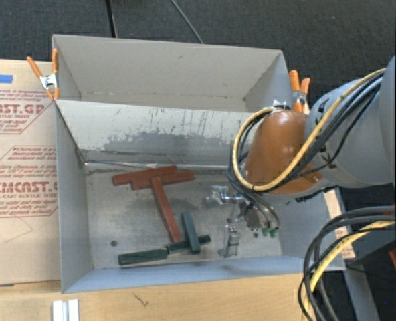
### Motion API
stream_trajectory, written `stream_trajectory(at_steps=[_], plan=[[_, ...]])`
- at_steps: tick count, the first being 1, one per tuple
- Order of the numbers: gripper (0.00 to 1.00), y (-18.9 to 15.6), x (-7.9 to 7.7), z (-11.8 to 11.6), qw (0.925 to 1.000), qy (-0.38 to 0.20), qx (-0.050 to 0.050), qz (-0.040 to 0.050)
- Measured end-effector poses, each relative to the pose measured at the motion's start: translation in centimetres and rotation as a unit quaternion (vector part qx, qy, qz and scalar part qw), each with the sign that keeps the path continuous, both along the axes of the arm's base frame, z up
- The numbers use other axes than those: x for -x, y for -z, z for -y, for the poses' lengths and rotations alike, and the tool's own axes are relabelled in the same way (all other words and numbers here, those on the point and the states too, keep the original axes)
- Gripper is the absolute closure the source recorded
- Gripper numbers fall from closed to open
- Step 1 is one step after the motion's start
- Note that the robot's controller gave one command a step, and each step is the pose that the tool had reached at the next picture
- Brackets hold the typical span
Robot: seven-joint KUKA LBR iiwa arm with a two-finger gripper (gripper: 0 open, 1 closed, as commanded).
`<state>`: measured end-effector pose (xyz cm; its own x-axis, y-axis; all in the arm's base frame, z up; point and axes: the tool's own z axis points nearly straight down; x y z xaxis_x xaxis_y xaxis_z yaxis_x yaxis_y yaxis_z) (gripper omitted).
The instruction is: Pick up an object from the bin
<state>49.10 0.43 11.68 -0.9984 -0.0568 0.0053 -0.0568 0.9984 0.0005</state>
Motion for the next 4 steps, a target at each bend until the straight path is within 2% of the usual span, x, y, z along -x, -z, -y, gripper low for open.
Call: stream_trajectory(at_steps=[1,2,3,4], plan=[[1.00,4.8,-0.3,-0.8,0.9950,-0.099,-0.001,0.0020],[1.00,4.8,-0.3,-0.8,0.9950,-0.099,-0.001,0.0021],[1.00,-10.5,0.1,-1.5,0.9887,-0.150,-0.001,0.0040],[1.00,-10.4,0.2,-1.5,0.9887,-0.150,-0.001,0.0035]])
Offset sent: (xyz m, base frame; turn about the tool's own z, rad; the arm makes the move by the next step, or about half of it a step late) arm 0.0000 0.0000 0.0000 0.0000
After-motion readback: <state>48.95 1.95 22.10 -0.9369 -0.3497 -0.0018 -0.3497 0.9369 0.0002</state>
